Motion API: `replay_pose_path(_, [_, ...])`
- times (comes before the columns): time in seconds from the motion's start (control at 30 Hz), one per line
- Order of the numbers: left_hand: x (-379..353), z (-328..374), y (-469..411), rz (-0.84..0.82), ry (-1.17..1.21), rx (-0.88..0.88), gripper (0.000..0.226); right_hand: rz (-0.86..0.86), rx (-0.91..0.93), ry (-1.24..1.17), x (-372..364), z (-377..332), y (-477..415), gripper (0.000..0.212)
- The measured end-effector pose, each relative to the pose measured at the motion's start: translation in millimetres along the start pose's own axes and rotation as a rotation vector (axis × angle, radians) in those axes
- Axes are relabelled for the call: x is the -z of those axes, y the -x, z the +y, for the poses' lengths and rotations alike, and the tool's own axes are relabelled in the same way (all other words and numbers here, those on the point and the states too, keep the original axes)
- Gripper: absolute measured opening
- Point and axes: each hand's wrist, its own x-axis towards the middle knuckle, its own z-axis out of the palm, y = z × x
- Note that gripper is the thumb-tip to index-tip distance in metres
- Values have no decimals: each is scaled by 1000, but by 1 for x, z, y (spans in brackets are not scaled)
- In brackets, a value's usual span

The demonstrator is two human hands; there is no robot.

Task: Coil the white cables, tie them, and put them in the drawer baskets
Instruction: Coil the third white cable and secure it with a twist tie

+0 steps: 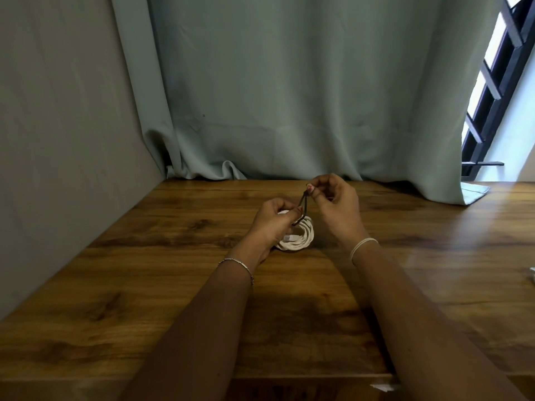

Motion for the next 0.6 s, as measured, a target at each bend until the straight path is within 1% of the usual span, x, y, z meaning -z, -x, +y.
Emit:
replay_pose_path(0.2, [0,1,1,-18,0,-4,14,-17,67,131,0,6,3,16])
replay_pose_path(0.33, [1,1,1,-26,-37,8,6,-23,36,166,-1,7,3,15])
replay_pose_path(0.43, [1,0,1,-15,-24,10,4,-61,-42,33,0,2,3,20])
replay_pose_path(0.5, [1,1,2,-2,-11,9,3,-107,-106,-95,1,-4,3,16])
replay_pose_path(0.6, [2,1,1,24,-23,6,3,-160,-155,-163,1,-10,4,7])
